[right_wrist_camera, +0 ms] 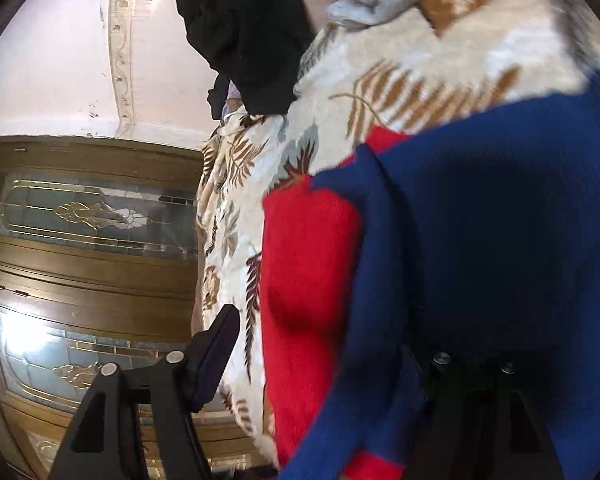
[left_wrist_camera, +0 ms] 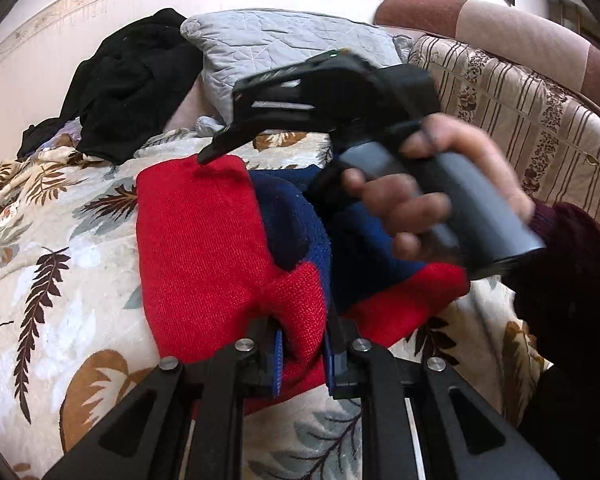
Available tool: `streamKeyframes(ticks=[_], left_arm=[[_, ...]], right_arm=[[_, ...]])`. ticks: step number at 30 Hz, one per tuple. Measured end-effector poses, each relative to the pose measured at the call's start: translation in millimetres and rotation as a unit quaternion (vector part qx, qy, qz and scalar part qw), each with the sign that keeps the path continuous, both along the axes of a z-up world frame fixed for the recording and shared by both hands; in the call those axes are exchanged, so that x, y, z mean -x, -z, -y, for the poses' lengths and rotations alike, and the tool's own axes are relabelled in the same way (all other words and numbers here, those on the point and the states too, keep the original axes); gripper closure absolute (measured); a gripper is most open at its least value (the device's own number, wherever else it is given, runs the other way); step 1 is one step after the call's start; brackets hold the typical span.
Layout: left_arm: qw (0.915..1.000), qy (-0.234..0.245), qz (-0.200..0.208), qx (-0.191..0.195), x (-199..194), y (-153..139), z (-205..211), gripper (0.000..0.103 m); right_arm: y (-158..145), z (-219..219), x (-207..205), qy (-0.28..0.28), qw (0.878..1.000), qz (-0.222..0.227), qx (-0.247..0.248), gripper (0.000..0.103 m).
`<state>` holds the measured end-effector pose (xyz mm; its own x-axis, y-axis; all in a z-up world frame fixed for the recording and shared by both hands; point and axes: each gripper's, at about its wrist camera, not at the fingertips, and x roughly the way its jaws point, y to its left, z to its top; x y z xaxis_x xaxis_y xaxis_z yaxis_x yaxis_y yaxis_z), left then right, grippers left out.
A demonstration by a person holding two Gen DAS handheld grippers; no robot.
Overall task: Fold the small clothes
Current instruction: 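Fold the held sweater half over with the left gripper onto the rest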
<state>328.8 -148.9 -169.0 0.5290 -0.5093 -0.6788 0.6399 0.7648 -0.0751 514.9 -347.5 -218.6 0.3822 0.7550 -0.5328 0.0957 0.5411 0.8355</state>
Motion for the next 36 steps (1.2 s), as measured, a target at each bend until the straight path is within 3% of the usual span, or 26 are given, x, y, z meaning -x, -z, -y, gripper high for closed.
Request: streamKeyframes(ticks=[1,2,3,4,10,13,17,19,21,24,25,26,28,31,34,36], left_arm=[[1.0000,0.002,0.000,-0.001,0.0,0.4,-0.2,0.087],[1.0000,0.003,-0.001,-0.002,-0.3,0.8,0.7,0.087],[1.0000,0.004,-0.001,-0.002,-0.3,0.7,2.1,0.087],[1.0000,0.006,-0.002,-0.001,-1.6,0.4,3.6,0.087],[0.9994,0.034,0.003,0.009,-2.8,-12.1,42.7,0.087],[0.9984,0.056,0.005,0.011,0.5,-13.4,72.5,0.087],[0.9965,0.080,-0.023,0.009,-3.4,-2.8,119.5,0.086],[0.9946,0.086,-0.058,0.013,-7.4,4.7,132.8,0.074],[0.9919,0.089,-0.090,0.004,-8.7,7.3,138.2,0.064],[0.9907,0.099,-0.093,0.011,-6.4,-7.4,126.1,0.042],[0.9926,0.092,-0.078,0.015,-4.4,-15.1,117.2,0.033],[0.9946,0.083,-0.060,0.017,-1.8,-23.5,105.7,0.030],[0.9969,0.069,-0.034,0.014,-1.8,-34.9,86.5,0.030],[0.9998,0.001,0.008,-0.016,-9.9,-43.3,56.8,0.029],[0.9940,-0.084,0.007,-0.070,-37.2,-24.3,32.8,0.028],[0.9887,-0.117,-0.017,-0.091,-49.7,-5.1,25.9,0.028]], right_arm=[[1.8,-2.7,-5.8,0.002,1.000,0.006,0.016,0.032],[2.7,-2.9,-7.1,0.006,1.000,0.012,0.026,0.045],[3.3,-4.9,-9.7,0.008,0.998,0.025,0.049,0.075],[3.1,-6.6,-11.4,0.007,0.997,0.031,0.067,0.081],[-33.0,3.7,7.8,0.030,0.981,0.101,0.166,0.083],[-52.0,31.8,23.5,0.050,0.975,0.130,0.173,0.083],[-49.0,80.9,34.8,0.085,0.971,0.123,0.188,0.083],[-37.8,109.2,40.3,0.107,0.968,0.110,0.198,0.083],[-21.3,136.7,45.1,0.120,0.974,0.094,0.170,0.081],[-12.2,163.4,56.9,0.140,0.978,0.069,0.136,0.079],[-14.6,167.7,62.2,0.143,0.977,0.069,0.140,0.078],[-19.9,173.8,70.6,0.146,0.976,0.072,0.146,0.078],[-28.7,182.1,87.8,0.147,0.974,0.079,0.154,0.078],[-39.9,176.9,117.0,0.132,0.971,0.088,0.177,0.076],[-53.6,154.8,142.4,0.110,0.965,0.104,0.213,0.076],[-58.5,138.5,157.5,0.107,0.963,0.111,0.220,0.076]])
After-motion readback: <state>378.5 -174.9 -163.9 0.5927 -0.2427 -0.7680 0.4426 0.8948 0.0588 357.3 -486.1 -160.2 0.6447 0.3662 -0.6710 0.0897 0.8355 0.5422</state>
